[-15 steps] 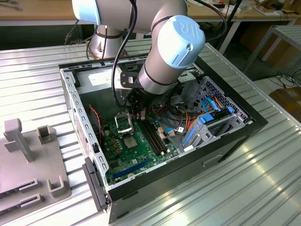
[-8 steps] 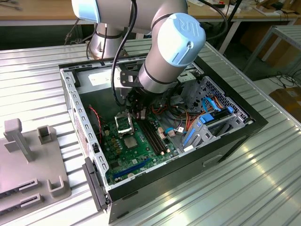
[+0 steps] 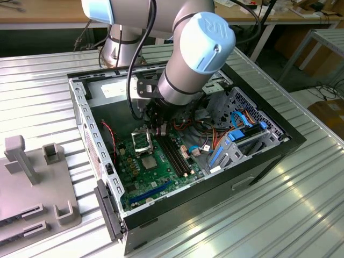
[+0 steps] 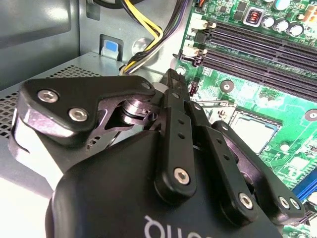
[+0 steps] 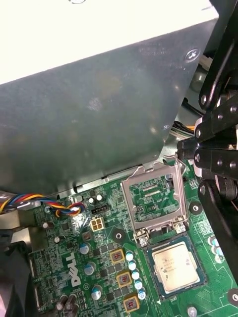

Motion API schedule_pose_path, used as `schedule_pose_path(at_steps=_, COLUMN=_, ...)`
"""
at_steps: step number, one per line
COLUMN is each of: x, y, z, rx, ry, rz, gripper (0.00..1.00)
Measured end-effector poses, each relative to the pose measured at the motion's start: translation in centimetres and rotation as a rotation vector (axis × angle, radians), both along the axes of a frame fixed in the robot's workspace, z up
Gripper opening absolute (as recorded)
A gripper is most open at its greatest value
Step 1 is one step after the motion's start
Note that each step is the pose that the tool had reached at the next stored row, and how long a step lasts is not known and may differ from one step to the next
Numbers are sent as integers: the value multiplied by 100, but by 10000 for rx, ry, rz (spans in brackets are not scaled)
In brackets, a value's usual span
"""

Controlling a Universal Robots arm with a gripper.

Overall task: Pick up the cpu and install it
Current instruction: 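Close the cpu cover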

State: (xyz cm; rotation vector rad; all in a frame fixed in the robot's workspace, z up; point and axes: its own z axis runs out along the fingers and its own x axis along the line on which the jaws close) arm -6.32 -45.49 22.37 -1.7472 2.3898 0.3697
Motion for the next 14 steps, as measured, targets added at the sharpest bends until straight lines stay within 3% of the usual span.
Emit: schedule_pose_path(at_steps=14, x=-19, y=0, z=57, rx=-200, ry=1, rz=1, gripper=11)
